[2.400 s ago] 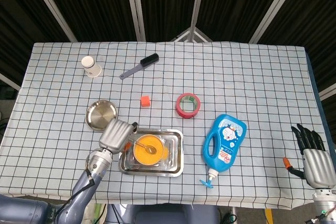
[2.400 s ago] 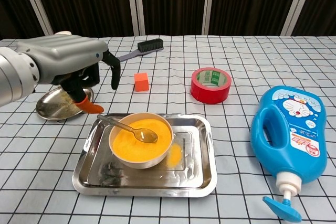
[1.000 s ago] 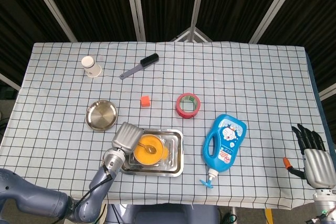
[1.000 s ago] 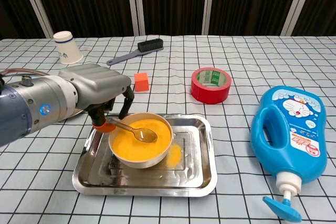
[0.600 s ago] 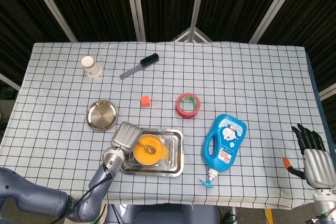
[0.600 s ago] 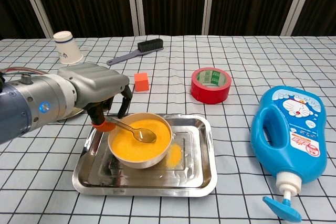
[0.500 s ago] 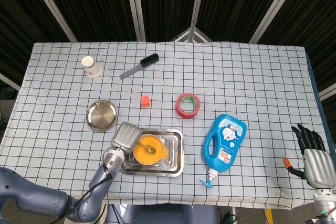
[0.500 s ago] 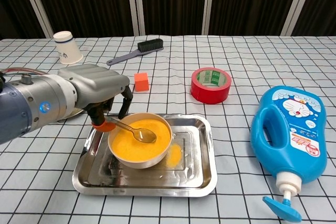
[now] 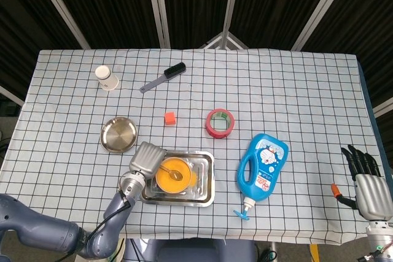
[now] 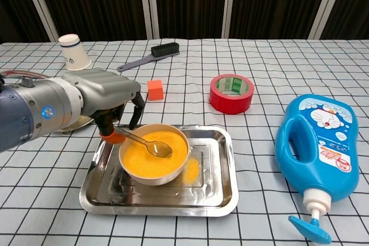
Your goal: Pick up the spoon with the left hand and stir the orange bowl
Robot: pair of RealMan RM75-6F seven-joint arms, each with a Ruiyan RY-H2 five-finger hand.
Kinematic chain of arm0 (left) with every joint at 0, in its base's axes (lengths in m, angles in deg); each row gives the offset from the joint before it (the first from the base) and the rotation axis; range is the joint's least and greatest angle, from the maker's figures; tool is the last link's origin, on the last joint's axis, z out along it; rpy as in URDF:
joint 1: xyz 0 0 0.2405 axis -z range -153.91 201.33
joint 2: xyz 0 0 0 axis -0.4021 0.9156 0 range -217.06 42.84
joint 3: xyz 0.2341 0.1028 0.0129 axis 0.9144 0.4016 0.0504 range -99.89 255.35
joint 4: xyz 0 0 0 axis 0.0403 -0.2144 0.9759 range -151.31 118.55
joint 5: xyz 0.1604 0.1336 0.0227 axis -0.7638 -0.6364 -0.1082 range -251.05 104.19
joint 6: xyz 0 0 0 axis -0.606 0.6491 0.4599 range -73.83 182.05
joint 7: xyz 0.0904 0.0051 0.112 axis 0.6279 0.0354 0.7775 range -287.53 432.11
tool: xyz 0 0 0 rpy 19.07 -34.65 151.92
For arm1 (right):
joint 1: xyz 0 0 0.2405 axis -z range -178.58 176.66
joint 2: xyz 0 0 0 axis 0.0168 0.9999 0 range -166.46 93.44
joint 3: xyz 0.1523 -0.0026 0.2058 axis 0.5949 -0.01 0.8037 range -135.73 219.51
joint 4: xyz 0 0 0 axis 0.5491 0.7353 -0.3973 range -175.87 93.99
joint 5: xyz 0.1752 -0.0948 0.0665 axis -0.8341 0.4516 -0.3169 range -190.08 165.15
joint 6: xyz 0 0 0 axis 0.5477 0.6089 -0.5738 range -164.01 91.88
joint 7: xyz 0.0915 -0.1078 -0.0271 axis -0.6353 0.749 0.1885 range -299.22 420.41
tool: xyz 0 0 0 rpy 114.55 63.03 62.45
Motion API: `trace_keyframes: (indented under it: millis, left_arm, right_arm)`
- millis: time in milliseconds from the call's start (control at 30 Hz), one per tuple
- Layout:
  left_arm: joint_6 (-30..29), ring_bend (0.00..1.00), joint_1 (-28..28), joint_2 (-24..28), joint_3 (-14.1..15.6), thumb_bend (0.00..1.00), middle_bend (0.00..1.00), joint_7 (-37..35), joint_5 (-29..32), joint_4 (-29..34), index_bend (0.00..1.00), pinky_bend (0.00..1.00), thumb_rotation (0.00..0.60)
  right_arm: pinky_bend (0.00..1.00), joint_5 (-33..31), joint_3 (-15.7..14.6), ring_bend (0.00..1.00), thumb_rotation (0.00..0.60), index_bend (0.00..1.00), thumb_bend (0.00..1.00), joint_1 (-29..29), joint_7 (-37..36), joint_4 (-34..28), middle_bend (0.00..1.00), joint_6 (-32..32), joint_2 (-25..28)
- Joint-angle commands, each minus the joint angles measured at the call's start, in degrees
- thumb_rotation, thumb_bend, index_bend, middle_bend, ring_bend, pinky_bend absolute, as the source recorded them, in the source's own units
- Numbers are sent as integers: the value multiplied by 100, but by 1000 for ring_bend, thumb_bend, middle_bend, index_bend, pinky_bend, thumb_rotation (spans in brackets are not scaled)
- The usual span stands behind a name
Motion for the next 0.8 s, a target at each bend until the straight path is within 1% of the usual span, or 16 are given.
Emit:
trace_keyframes:
  millis: [33,367,700,800]
  left_arm:
    - [2,992,17,-14,17,458,1000,-13,8,-8,491,1000,600]
    - [-32,992,70,-55,47,495,1000,-38,54,-29,506,1000,600]
    - [-30,992,114,-34,82,495,1000,-52,147,-47,505,1000,600]
    - [-25,992,124,-37,100,497,1000,-68,137,-53,522,1000,600]
  right_arm:
    - [0,0,0,0,600,0,380,0,0,-1,0,-2,1]
    - [0,5,1,0,600,0,379,2,-15,0,0,5,4]
    - [0,8,0,0,600,0,379,4,-7,-5,0,10,-1]
    - [0,5,1,0,600,0,379,5,-6,-9,0,11,1]
